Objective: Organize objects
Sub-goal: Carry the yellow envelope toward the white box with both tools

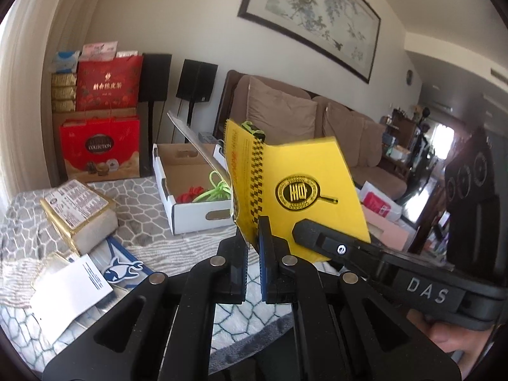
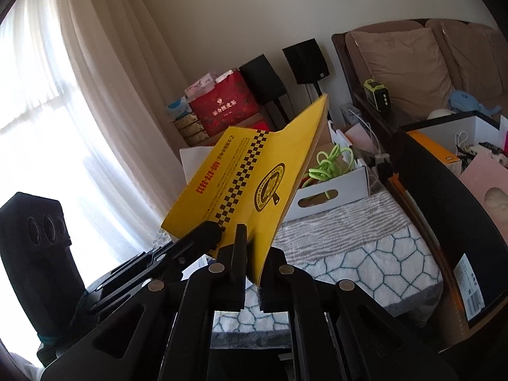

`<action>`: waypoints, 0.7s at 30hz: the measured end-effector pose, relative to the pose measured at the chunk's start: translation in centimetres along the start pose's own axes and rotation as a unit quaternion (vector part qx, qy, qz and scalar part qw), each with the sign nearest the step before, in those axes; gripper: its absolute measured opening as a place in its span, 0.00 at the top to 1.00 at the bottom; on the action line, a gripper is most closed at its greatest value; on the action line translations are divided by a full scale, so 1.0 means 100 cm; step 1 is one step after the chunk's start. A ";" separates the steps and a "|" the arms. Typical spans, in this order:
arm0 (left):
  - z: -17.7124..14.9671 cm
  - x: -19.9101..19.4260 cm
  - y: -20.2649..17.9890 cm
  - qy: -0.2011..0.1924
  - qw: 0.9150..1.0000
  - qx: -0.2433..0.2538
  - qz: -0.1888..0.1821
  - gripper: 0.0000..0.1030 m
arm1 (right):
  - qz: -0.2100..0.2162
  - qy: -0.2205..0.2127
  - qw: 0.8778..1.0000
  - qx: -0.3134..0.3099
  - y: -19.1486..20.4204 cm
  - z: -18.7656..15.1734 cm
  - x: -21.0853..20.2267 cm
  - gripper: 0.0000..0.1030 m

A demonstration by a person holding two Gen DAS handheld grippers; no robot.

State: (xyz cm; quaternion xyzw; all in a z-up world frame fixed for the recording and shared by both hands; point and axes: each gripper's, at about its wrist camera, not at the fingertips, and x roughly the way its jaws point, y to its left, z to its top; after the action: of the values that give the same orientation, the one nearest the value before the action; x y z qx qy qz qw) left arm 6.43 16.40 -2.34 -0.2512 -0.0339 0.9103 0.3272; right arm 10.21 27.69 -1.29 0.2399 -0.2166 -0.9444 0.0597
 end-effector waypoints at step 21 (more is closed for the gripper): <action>0.011 0.004 -0.001 -0.005 1.000 0.018 -0.003 0.94 | -0.008 -0.005 1.000 -0.022 0.002 0.012 0.002 0.96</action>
State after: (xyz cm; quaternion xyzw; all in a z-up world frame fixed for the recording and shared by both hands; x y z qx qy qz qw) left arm 5.72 16.85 -1.58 -0.2404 -0.0199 0.9112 0.3339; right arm 9.49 27.87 -0.35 0.2352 -0.1938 -0.9508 0.0560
